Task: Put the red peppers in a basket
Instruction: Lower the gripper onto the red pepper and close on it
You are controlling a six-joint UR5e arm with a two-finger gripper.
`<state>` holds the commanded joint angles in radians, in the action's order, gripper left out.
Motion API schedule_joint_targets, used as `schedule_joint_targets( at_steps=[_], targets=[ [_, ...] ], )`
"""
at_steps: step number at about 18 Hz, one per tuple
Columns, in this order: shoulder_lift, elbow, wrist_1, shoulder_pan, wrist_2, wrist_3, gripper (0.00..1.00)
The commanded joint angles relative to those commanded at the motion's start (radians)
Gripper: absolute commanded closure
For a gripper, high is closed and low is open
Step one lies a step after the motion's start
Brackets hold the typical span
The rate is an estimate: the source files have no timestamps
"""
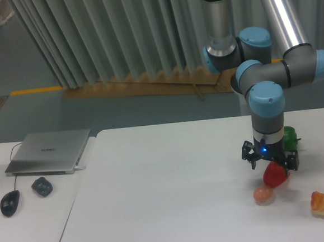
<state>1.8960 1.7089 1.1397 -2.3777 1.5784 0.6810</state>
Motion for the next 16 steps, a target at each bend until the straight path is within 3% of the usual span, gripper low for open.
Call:
schedule_joint_targets(
  at_steps=[16],
  targets=[
    [0.020, 0.020, -0.005, 0.009, 0.046, 0.002, 0.00]
  ],
)
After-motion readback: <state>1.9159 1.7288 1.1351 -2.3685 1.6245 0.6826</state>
